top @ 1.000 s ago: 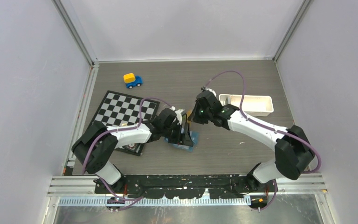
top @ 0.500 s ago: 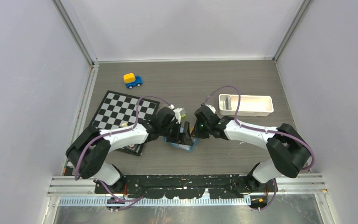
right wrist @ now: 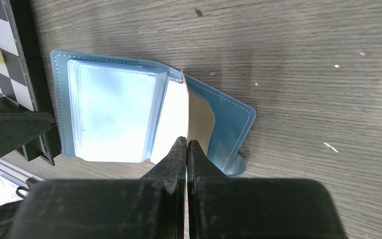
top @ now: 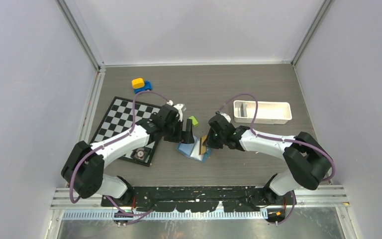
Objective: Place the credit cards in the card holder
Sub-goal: Insert the credit card into the card holder.
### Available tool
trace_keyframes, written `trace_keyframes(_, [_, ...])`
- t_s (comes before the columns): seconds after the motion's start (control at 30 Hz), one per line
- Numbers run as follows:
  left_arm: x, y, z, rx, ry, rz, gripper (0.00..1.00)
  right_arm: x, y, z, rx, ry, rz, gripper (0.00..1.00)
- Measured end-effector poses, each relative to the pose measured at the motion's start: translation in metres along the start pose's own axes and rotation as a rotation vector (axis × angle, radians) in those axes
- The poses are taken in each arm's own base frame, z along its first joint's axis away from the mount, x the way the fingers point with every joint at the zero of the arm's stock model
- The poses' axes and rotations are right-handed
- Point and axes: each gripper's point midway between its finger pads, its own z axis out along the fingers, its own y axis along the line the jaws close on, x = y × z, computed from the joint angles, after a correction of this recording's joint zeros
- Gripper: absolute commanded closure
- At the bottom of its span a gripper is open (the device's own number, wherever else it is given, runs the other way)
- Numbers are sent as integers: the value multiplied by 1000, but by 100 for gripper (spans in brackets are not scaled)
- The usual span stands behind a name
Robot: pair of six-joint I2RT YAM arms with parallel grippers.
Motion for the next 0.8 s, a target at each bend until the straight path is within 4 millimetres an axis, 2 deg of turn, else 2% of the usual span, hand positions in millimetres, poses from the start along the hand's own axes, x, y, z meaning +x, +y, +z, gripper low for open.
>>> trace_keyframes(0.13, [3, 15, -1, -59, 10, 5, 16, 0, 0, 0, -1, 1, 0, 99])
trace_keyframes(0.23, [1, 23, 0, -80, 13, -9, 20, 0, 0, 0, -2, 1, 0, 100])
trace_keyframes(0.37, [4, 34, 7, -107, 34, -34, 37, 1, 0, 1, -4, -1, 2, 99])
trace_keyframes(0.5, [14, 48, 15, -133, 70, -64, 46, 1, 0, 2, -12, -2, 3, 100])
trace_keyframes(0.7, [24, 52, 23, -98, 92, -114, 73, 5, 4, 4, -55, 3, 6, 99])
trace_keyframes(0.8, [27, 55, 26, -94, 101, -129, 79, 9, 3, 2, -82, 8, 12, 100])
